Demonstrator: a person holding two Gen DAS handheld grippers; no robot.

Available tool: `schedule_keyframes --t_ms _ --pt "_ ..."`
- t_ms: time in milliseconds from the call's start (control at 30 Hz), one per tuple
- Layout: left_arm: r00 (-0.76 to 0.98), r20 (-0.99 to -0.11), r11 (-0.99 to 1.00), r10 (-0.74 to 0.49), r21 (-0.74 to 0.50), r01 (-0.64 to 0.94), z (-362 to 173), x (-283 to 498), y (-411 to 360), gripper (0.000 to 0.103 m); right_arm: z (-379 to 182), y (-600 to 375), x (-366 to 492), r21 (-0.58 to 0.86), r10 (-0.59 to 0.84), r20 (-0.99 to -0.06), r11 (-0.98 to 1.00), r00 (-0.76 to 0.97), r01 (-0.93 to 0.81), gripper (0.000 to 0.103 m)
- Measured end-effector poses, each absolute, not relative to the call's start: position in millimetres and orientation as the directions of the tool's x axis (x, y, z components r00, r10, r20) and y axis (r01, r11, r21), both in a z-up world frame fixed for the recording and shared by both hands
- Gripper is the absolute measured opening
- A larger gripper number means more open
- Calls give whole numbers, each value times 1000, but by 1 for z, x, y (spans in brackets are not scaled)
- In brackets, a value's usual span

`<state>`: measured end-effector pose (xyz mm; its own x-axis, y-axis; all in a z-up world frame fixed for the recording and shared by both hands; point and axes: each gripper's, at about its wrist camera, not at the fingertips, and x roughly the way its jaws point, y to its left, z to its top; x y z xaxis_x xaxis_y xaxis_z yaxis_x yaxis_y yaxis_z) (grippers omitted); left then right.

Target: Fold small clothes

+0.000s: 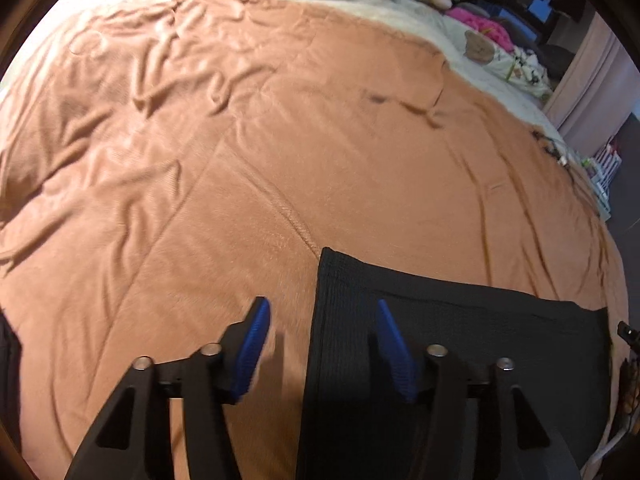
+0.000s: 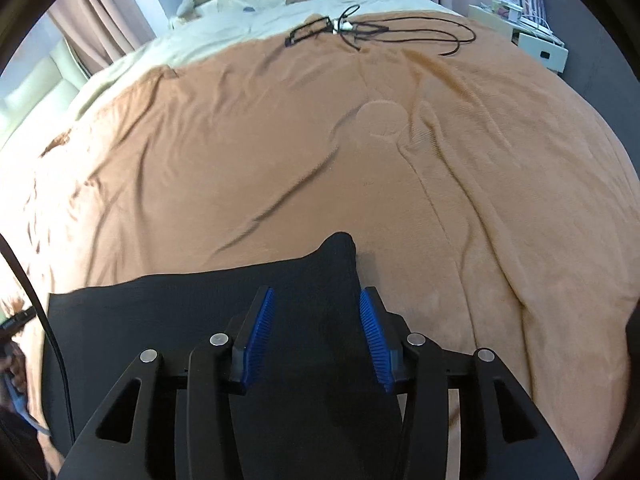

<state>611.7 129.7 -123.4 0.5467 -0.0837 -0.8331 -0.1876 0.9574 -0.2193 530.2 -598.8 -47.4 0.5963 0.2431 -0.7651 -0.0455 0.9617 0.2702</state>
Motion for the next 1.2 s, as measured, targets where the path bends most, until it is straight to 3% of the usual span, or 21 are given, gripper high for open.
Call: schedule_keyframes --t_ms 100,200,267,433,667,867,967,1033,1200 --pt "563 -820 946 -104 -256 -199 -111 591 132 61 -37 -606 510 283 248 -751 958 612 -41 50" --pt "576 -809 933 -115 -288 -218 -100 569 133 61 -27 -610 483 275 243 -740 960 627 -48 51" --pt "594 -796 928 -114 -299 -223 -91 552 132 68 -22 -612 463 289 259 -730 956 632 -59 51" --pt "618 -775 921 -131 -326 -214 -72 517 126 70 -6 -617 410 286 265 -699 955 664 -80 51" --pt "660 -739 936 -135 -315 -160 -46 460 103 82 5 -615 343 243 251 -656 963 712 -115 51" --pt "686 -715 927 -135 -336 -168 -41 410 98 82 4 -620 298 286 301 -626 947 720 -147 52" --pt "692 -711 926 -122 -332 -178 -38 386 99 82 1 -630 279 307 318 -622 940 715 -151 68" --pt "702 -702 926 -120 -335 -177 -36 371 99 82 1 -635 268 319 323 -621 936 714 -145 85" --pt "709 -695 925 -120 -338 -174 -35 338 96 82 10 -645 237 337 319 -599 932 734 -129 100"
